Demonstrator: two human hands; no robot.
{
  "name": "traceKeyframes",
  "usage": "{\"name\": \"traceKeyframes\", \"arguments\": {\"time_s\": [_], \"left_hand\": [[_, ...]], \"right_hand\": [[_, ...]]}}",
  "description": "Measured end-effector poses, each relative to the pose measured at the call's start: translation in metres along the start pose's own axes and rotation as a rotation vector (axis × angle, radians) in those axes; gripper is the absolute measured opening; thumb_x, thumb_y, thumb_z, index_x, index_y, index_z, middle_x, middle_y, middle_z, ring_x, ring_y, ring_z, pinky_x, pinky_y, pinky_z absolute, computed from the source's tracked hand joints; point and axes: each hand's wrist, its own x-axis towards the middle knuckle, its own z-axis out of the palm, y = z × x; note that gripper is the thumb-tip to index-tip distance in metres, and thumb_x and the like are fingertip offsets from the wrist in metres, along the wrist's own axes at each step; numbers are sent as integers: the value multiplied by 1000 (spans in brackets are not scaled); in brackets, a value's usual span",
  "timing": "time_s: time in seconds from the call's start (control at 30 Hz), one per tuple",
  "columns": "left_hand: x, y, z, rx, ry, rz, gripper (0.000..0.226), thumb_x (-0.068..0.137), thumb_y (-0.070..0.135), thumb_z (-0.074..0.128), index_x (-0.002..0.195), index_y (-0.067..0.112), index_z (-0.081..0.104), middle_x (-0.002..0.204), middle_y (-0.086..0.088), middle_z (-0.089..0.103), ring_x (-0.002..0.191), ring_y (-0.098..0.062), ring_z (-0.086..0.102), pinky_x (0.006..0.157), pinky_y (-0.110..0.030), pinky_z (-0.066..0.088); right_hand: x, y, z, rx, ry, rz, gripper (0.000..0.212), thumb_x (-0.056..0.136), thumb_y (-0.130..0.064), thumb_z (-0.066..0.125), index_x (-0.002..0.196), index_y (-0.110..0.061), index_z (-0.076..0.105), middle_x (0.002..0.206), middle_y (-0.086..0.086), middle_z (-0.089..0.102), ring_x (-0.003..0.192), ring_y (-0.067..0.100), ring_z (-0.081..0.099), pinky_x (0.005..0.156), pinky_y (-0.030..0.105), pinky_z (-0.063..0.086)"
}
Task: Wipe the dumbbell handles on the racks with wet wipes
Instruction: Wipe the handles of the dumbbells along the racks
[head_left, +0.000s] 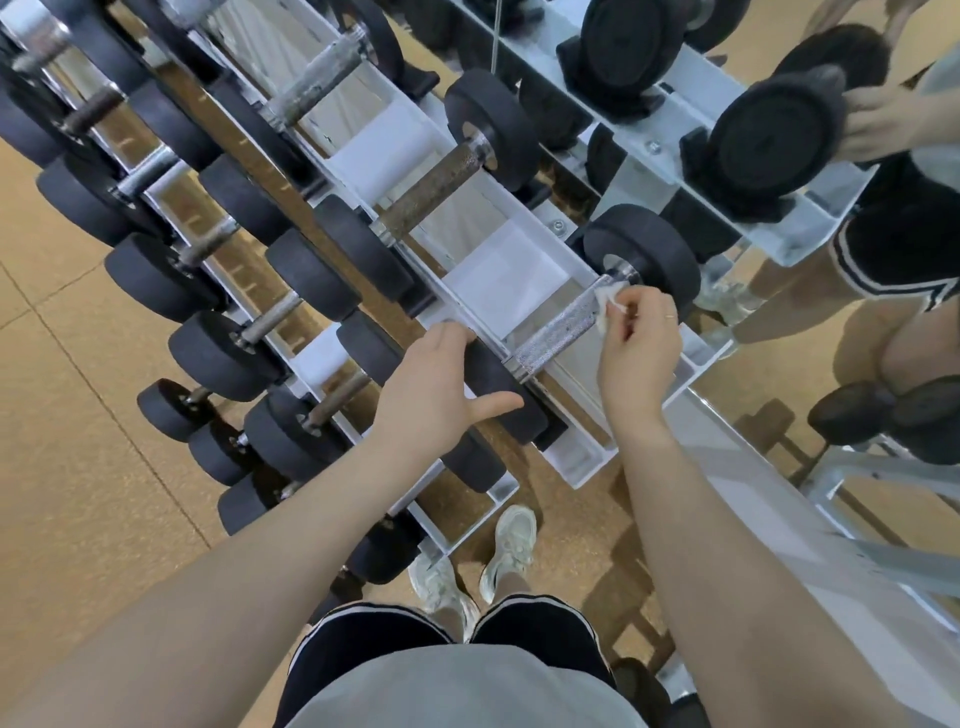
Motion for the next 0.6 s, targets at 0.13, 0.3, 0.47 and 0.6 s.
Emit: {"name": "traceKeyframes", "arguments": {"time_s": [0.13, 0.3, 0.47, 0.6], "left_hand": [[1, -2, -1, -5, 9, 29, 69, 72, 50, 68, 123, 12, 43, 116, 0, 48, 96, -10, 43, 74, -22, 33], [3, -7, 2, -2, 42, 58, 65, 69, 52, 70, 114, 11, 46, 101, 2, 44, 92, -13, 44, 72, -25, 37], [2, -10, 5, -24, 55, 82, 64, 71, 51, 69, 116, 12, 46, 101, 7, 40, 93, -12, 44, 73, -24, 38], [2, -10, 6, -24, 55, 80, 65, 71, 52, 68, 117, 13, 45, 103, 7, 41, 94, -9, 42, 75, -23, 36]], "right_hand": [[-31, 1, 5, 71, -52, -38, 9, 91, -6, 52, 94, -4, 61, 93, 0, 47, 76, 16, 49, 65, 17, 38], [-70, 9, 9, 112, -244, -211, 14, 89, 2, 53, 94, -3, 65, 92, 2, 54, 79, -10, 44, 70, 1, 34], [-30, 9, 8, 101, -2, -38, 15, 89, -3, 52, 92, -7, 66, 94, 10, 56, 78, 7, 47, 67, 4, 35], [1, 7, 12, 231, 187, 182, 15, 89, -12, 49, 86, -25, 57, 95, 10, 59, 78, 24, 60, 72, 31, 52]]}}
